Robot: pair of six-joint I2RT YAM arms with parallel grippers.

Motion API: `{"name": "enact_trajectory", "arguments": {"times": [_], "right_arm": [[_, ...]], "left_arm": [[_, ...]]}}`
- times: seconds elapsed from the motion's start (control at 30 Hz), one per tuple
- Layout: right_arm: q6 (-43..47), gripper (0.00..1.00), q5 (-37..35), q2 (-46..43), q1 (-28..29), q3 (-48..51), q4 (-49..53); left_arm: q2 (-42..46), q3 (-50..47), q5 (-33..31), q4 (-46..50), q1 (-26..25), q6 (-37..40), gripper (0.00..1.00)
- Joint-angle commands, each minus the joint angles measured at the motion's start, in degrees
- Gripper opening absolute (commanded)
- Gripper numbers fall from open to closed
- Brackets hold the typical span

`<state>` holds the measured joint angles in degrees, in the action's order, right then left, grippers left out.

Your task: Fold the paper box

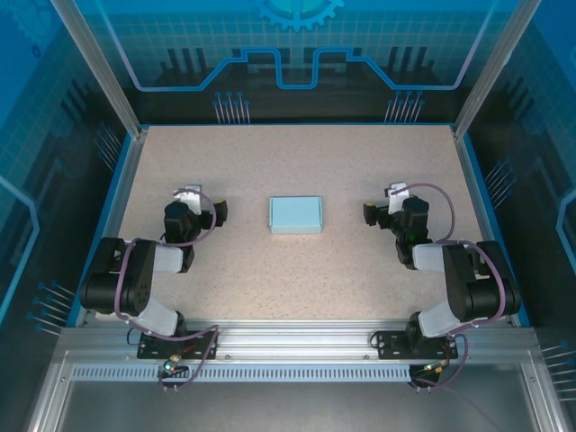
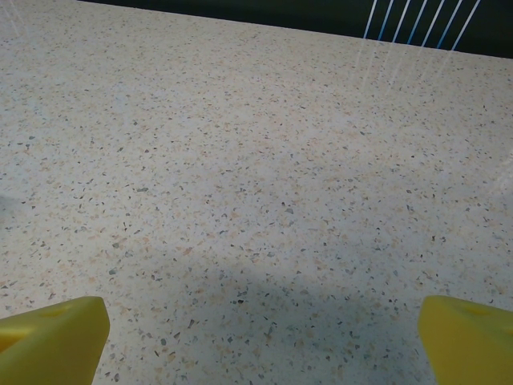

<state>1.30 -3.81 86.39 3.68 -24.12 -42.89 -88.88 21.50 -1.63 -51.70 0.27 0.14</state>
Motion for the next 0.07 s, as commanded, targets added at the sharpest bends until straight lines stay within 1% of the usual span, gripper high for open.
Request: {"name": "enact_trajectory", "arguments": {"times": [0.0,0.03], "right_arm": [[-0.7,1.0,0.4,-0.2,-0.1,-0.6,-0.2],[-0.7,1.0,0.4,-0.2,-0.1,-0.7,-0.2]], "left_arm": [[0.2,0.7,0.8,-0.4,0.3,-0.1,0.99],[0.1,0.6,0.8,-0.3,0.4,-0.1,0.99]]}}
